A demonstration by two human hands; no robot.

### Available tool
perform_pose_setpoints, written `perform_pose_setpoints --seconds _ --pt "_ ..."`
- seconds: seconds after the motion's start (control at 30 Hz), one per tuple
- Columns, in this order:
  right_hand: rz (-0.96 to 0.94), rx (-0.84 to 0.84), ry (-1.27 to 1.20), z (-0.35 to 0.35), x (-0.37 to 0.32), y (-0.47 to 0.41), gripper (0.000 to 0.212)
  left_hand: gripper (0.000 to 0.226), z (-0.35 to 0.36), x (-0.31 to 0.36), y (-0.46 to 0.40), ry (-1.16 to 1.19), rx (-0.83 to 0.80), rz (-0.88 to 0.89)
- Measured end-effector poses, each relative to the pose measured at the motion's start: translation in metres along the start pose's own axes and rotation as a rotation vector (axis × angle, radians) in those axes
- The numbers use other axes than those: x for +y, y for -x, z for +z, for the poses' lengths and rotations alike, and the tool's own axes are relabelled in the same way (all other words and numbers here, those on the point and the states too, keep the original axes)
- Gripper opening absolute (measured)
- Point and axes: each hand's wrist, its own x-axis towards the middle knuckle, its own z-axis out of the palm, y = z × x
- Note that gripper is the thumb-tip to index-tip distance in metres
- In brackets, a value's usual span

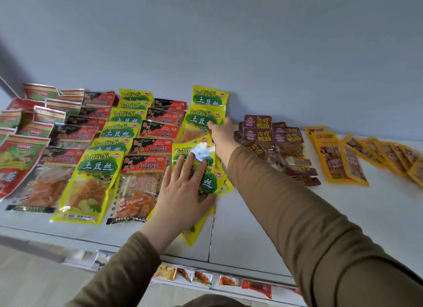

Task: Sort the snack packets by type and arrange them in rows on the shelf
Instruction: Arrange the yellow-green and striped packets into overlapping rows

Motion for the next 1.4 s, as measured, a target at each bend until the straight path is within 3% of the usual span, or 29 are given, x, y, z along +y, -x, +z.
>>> perform_pose_setpoints --seconds 0.17,0.23,0.33,0.4,0.57,0.7,0.8,0.93,1.07,1.13,1.2,1.23,1.3,1.37,1.4 --pt "0.009 -0.174 0.035 -0.009 -0.012 0.005 0.058 0.084 -0.004 -0.003 0.003 0.08 -0.04 0.009" --pt "-0.085 -0.195 0.105 -0.021 -0.017 0.009 0.05 0.081 -0.009 -0.009 0.007 0.131 -0.007 0.028" --pt "-0.398 -0.124 0.369 -0.037 -0.017 0.019 0.042 0.077 -0.01 -0.013 0.015 0.101 0.044 0.068" --pt "-0.576 -0.171 0.585 -0.042 -0.016 0.026 0.035 0.076 -0.006 -0.01 0.021 0.055 0.025 0.102" --pt "-0.538 -0.408 0.983 -0.038 -0.013 0.03 0.029 0.076 0.005 0.001 0.028 0.005 0.049 0.083" --pt "-0.47 -0.454 0.832 -0.037 -0.013 0.024 0.024 0.077 0.005 0.004 0.032 -0.004 0.064 0.084" --pt "-0.388 -0.382 0.692 -0.038 -0.012 0.02 0.025 0.081 0.002 0.006 0.035 -0.011 0.084 0.092" --pt "-0.303 -0.291 0.569 -0.038 -0.013 0.021 0.045 0.089 -0.002 0.004 0.033 -0.021 0.094 0.091" --pt "-0.273 -0.317 0.624 -0.042 -0.011 0.029 0.042 0.103 -0.002 0.0 0.026 -0.026 0.042 0.053" --pt "-0.399 -0.22 0.751 -0.045 -0.013 0.035 0.041 0.103 -0.002 -0.002 0.022 -0.035 0.001 0.041" --pt "-0.649 -0.094 0.695 -0.049 -0.019 0.048 0.047 0.103 -0.001 -0.004 0.019 -0.02 -0.025 0.045" --pt "-0.761 -0.144 0.61 -0.052 -0.023 0.057 0.051 0.103 -0.001 -0.005 0.018 -0.017 -0.033 0.054" --pt "-0.867 -0.425 0.603 -0.054 -0.028 0.073 0.055 0.104 0.0 -0.006 0.017 -0.018 -0.042 0.078" --pt "-0.857 -0.611 0.816 -0.051 -0.022 0.08 0.04 0.103 0.001 -0.005 0.016 -0.03 -0.039 0.106" --pt "-0.843 -0.601 0.871 -0.048 -0.018 0.079 0.026 0.102 0.001 -0.005 0.017 -0.045 -0.032 0.116"
